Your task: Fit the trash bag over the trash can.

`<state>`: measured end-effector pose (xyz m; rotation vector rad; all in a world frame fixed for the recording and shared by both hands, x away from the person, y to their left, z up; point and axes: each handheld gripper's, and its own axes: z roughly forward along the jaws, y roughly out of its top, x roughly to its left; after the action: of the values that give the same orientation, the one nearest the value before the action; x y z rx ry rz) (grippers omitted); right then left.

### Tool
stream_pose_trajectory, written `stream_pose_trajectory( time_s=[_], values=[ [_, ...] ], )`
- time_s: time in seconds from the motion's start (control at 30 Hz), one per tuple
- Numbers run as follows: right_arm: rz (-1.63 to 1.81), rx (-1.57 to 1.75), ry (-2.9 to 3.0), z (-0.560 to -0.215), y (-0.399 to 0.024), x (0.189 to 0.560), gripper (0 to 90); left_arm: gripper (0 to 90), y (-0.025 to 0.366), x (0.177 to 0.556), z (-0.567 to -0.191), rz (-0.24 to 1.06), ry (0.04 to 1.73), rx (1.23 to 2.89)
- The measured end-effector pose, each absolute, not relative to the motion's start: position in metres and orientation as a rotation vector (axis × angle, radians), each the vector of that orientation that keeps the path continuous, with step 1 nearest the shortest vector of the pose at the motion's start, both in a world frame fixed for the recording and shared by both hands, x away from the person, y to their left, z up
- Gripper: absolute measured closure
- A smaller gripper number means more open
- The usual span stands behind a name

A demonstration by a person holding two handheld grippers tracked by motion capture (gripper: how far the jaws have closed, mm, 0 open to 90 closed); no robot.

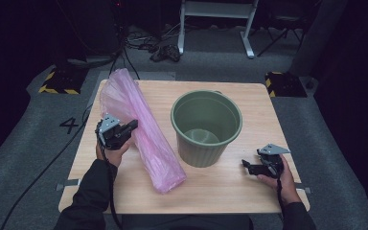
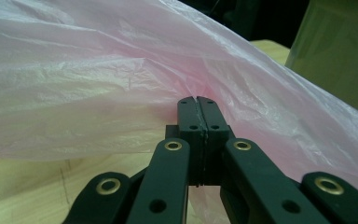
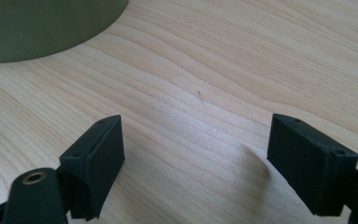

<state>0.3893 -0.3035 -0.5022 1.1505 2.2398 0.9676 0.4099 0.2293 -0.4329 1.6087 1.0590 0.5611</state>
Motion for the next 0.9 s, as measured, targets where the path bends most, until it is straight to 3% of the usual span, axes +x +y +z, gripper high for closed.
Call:
stream_pose_trajectory(
  time_s=[0.5, 0.9],
  values=[
    [0.968, 1.171, 2.234, -0.502, -0.305, 0.388, 18.8, 89.7, 0.241, 0.407, -0.411, 0.567, 1.047, 1.514],
    [0.969, 1.151, 2.244, -0.502, -0.304, 0.385, 18.3, 89.8, 0.239, 0.414, -0.368, 0.563, 0.996, 1.466]
  ],
)
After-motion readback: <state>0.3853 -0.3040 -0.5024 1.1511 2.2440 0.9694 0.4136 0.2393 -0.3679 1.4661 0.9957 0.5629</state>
